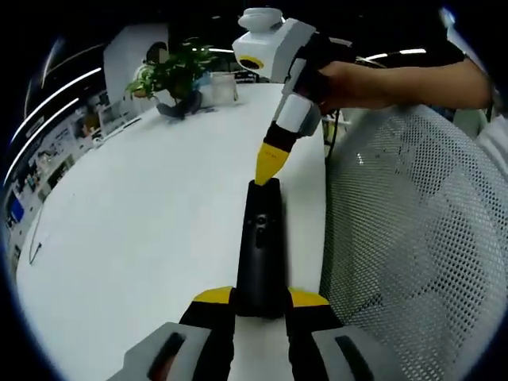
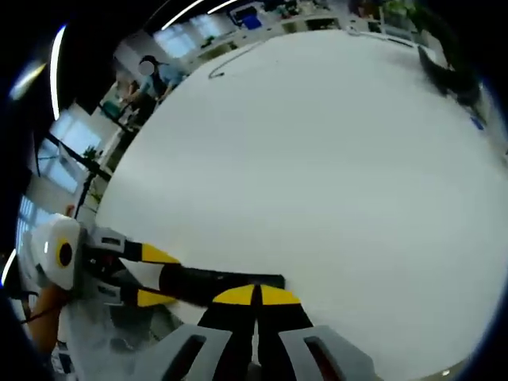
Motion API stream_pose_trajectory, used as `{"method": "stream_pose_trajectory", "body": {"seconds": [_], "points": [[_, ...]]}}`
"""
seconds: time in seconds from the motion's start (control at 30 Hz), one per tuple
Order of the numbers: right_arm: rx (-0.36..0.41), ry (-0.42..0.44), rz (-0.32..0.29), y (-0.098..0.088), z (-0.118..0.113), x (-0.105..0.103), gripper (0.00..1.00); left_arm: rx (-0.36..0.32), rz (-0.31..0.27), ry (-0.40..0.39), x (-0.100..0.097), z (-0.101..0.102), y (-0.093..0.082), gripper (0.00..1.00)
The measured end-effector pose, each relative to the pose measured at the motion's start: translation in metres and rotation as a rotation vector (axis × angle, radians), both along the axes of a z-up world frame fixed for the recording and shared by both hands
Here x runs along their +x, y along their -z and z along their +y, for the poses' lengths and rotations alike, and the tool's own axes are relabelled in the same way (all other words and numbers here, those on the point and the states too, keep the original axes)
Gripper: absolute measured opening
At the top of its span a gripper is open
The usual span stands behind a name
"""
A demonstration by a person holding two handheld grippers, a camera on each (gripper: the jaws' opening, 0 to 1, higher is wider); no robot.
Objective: Press the specified remote control buttons in sequence, fully releasing each button before pressing the next.
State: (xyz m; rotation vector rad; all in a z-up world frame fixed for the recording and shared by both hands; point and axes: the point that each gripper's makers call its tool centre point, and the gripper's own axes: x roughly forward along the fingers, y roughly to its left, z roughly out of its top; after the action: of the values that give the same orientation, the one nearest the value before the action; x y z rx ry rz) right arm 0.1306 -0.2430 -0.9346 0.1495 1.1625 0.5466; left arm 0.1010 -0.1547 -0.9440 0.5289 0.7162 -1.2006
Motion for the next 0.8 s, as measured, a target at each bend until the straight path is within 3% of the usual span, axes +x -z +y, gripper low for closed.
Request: {"method": "stream_pose_trajectory", "body": {"seconds": [0.13, 0.3, 0.43, 0.53, 0.8], "points": [[-0.014, -0.012, -0.024, 0.0022, 0.0003, 0.0018, 0.00, -0.005, -0.001, 0.003, -0.0002, -0.0004, 0.0011, 0.23], [0.008, 0.029, 0.031, 0.0027, -0.0064, -0.0005, 0.00, 0.004, -0.008, 0.009, 0.0002, 0.0000, 0.0018, 0.24], [0.027, 0.040, 0.035, 0.0030, -0.0055, -0.0004, 0.00, 0.003, -0.006, 0.004, -0.0006, -0.0001, 0.0017, 0.24], [0.046, 0.034, 0.078, 0.0032, -0.0037, -0.0062, 0.00, 0.004, 0.000, -0.028, 0.0028, 0.0034, 0.0014, 0.25], [0.012, 0.009, 0.059, 0.0014, -0.0040, -0.0076, 0.00, -0.003, 0.008, -0.037, 0.0002, 0.0027, 0.0008, 0.25]]}}
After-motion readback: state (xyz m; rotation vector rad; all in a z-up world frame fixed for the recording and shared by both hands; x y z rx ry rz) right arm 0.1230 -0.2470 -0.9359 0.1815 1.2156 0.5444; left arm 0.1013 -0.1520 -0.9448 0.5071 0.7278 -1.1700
